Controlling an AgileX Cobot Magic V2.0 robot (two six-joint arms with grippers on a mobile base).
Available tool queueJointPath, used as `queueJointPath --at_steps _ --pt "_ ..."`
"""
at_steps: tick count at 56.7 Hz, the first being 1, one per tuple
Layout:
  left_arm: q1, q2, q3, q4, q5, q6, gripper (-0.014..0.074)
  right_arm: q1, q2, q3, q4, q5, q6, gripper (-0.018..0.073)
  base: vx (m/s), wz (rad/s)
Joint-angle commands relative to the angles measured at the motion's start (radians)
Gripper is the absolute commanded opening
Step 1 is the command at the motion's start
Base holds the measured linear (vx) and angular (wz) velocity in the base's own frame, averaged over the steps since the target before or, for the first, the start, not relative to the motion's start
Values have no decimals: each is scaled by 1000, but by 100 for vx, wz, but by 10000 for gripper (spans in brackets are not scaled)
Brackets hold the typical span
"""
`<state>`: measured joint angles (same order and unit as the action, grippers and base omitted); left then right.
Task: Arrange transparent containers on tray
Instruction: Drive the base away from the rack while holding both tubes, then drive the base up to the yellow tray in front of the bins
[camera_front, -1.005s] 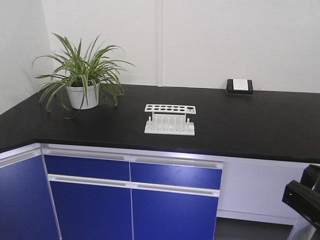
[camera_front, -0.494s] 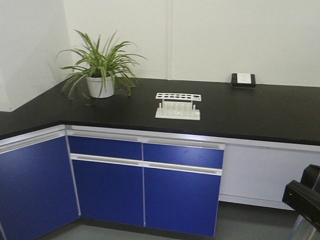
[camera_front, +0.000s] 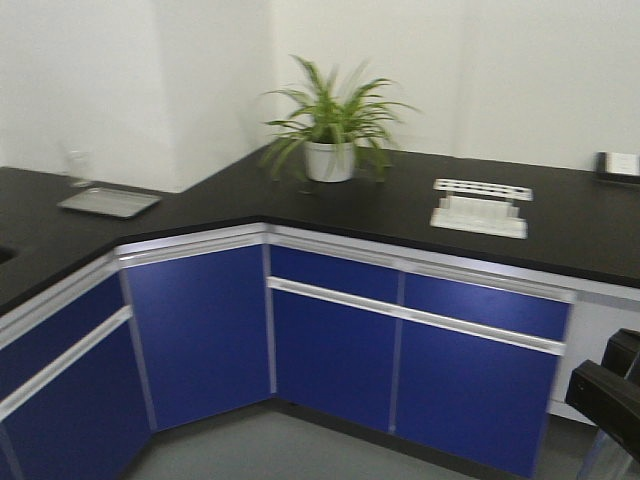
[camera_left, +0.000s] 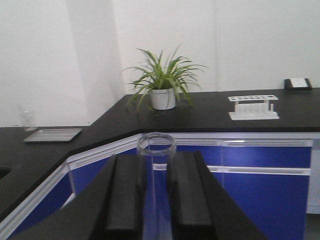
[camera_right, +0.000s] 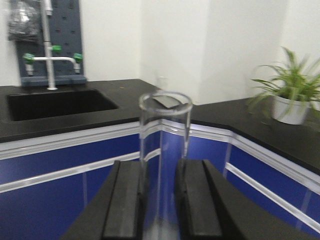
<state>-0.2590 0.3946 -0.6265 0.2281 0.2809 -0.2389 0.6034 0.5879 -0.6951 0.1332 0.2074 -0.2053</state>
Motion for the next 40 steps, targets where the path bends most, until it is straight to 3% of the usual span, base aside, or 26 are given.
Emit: queueJointPath --at_steps 1,40 --pt "-6 9 -35 -1 -84 -2 111 -6 2 -30 -5 -86 -5 93 -11 62" --pt "-6 9 -35 -1 -85 -2 111 -6 2 -30 -5 -86 -5 93 -5 68"
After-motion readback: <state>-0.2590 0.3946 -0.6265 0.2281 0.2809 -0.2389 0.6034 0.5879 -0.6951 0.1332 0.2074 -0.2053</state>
